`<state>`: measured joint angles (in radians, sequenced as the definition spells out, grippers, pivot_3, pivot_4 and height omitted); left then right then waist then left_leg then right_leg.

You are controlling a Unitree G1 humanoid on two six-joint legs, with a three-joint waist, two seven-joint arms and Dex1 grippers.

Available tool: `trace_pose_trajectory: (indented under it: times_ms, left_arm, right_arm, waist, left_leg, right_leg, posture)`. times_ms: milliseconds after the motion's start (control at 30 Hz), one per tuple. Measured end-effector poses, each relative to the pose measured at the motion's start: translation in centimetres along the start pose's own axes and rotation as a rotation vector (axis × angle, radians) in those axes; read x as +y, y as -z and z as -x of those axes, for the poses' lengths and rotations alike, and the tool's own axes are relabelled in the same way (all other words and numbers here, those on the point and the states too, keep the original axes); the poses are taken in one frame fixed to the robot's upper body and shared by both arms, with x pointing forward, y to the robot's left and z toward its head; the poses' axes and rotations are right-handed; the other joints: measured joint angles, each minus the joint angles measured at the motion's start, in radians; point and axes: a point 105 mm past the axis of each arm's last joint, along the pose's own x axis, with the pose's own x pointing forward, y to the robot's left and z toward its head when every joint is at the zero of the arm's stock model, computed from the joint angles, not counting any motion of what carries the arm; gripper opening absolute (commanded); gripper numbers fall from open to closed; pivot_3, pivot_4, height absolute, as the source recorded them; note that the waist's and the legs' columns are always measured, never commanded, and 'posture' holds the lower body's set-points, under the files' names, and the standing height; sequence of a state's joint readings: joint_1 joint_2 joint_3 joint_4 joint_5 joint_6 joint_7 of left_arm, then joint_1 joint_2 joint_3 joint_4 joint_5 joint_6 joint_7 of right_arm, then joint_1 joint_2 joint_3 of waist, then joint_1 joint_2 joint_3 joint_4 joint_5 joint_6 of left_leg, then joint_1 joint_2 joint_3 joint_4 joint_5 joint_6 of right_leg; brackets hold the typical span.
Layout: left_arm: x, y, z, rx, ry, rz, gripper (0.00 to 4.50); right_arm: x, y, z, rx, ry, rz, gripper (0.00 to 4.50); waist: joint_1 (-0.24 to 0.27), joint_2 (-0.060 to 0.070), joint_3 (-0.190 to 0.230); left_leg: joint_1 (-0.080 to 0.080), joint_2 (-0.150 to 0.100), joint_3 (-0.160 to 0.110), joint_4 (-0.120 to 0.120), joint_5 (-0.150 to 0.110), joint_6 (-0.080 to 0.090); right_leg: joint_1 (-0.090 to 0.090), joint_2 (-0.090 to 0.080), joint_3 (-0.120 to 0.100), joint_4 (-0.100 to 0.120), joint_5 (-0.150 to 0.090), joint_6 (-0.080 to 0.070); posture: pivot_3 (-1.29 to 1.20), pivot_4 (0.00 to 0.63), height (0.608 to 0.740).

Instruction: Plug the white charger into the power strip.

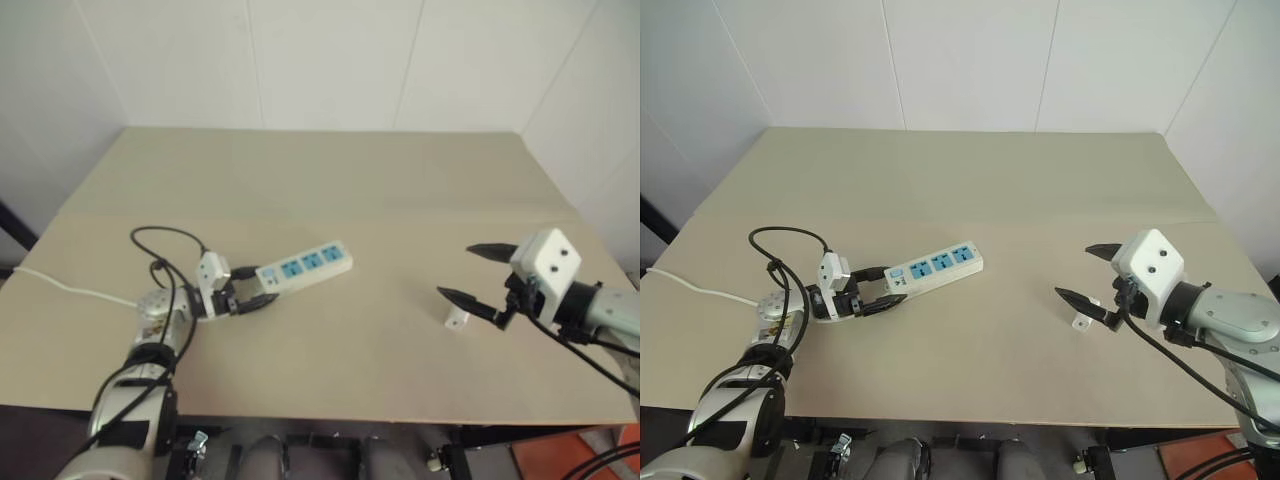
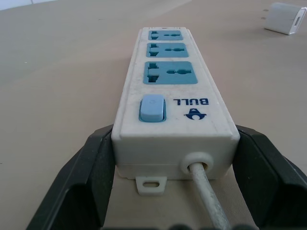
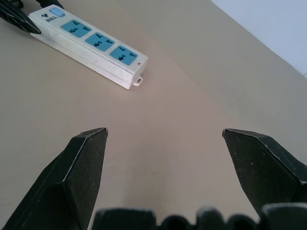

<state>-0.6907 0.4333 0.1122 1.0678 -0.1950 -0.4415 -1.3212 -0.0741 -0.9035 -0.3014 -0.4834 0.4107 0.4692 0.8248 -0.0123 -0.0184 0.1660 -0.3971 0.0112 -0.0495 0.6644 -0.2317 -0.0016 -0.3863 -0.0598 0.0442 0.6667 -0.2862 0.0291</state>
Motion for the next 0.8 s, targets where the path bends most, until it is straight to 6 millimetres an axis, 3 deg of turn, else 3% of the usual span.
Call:
trace_pose_trajectory:
  times_ms: [367,633,800]
  left_arm:
    - [-2.1,-0.3,1.5,0.001,0.229,0.058,3.25]
    - [-3.2,-0.5,1.4,0.05,0.335,0.003,3.25]
    - [-4.3,-0.6,0.9,0.052,0.405,-0.018,3.25]
  right_arm:
    - [-0.5,0.6,0.6,0.06,-0.07,0.057,4.5]
    - [-2.7,1.7,1.8,0.215,-0.329,0.475,4.5]
    - [-3.1,0.7,1.2,0.215,-0.592,0.779,4.5]
  waist:
    - [-0.002,0.0,0.0]
    - [-0.005,0.0,0.0]
    - [-0.009,0.001,0.001]
  left_leg:
    - [-0.002,0.0,0.0,0.0,0.0,0.0]
    - [-0.001,0.001,0.001,0.0,0.0,0.0]
    - [-0.001,0.001,0.001,0.0,0.0,0.0]
  right_leg:
    - [-0.001,0.0,0.0,-0.002,0.0,0.0]
    - [-0.001,0.0,0.0,-0.002,0.0,0.0]
    - [-0.002,0.0,0.0,-0.002,0.0,0.0]
  posture:
    - [0.0,0.15,0.74]
    - [0.0,0.15,0.74]
    - [0.0,0.15,0.74]
